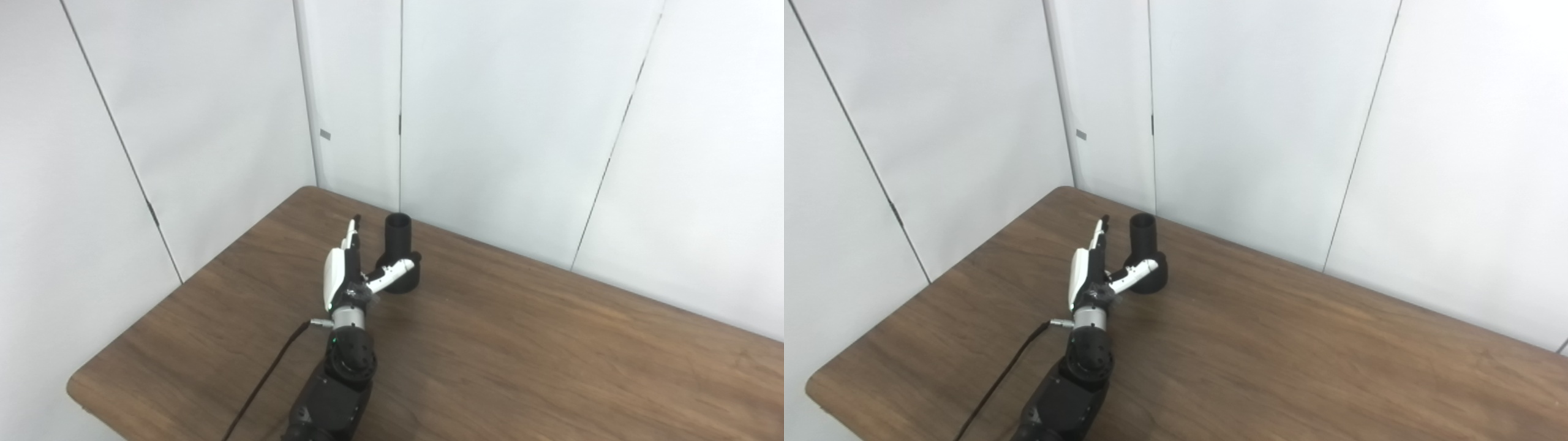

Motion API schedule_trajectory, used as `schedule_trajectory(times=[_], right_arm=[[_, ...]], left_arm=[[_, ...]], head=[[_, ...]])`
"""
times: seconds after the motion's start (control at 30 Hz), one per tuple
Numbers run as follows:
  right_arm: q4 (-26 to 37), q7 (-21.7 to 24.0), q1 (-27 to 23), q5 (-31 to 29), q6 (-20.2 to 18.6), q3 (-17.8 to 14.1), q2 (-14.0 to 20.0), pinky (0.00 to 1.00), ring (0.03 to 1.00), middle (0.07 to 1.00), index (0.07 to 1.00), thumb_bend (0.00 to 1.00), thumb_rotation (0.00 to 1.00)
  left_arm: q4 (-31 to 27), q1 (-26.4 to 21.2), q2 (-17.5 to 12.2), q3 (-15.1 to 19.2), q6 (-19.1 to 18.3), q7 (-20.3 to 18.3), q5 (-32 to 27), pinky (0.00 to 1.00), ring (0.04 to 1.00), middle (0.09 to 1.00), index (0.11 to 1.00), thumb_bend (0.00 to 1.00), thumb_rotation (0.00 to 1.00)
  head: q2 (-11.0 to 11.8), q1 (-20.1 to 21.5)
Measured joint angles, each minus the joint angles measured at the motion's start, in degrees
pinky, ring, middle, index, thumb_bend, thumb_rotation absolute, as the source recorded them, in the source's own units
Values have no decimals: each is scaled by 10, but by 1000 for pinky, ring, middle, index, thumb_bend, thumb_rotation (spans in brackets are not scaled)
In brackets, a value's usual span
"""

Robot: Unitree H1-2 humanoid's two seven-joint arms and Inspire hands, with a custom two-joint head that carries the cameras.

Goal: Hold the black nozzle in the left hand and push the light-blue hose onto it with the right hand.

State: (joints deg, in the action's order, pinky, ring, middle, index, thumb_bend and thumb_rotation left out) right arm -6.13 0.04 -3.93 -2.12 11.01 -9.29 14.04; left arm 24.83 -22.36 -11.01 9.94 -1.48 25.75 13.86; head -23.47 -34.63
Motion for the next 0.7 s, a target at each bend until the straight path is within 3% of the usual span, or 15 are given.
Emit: schedule_trajectory(times=[0.2,0.43,0.57,0.7], right_arm=[[0,0,0,5,2,0,0,499,610,628,588,235,416],[2,0,0,5,1,-2,-3,471,590,612,571,278,459],[1,0,0,6,4,-2,-3,459,576,598,561,294,506],[1,0,0,6,8,-1,-3,450,571,595,559,316,536]], left_arm=[[-15,11,-14,-18,-15,-20,15,0,993,899,917,1000,427],[-39,24,-24,-27,-29,-43,17,0,895,760,792,1000,374],[-66,34,-29,-34,-55,-61,24,0,867,742,777,1000,360],[-81,36,-35,-48,-95,-63,54,0,862,729,770,1000,264]], head=[[1,5],[-1,22],[-1,24],[-2,27]])
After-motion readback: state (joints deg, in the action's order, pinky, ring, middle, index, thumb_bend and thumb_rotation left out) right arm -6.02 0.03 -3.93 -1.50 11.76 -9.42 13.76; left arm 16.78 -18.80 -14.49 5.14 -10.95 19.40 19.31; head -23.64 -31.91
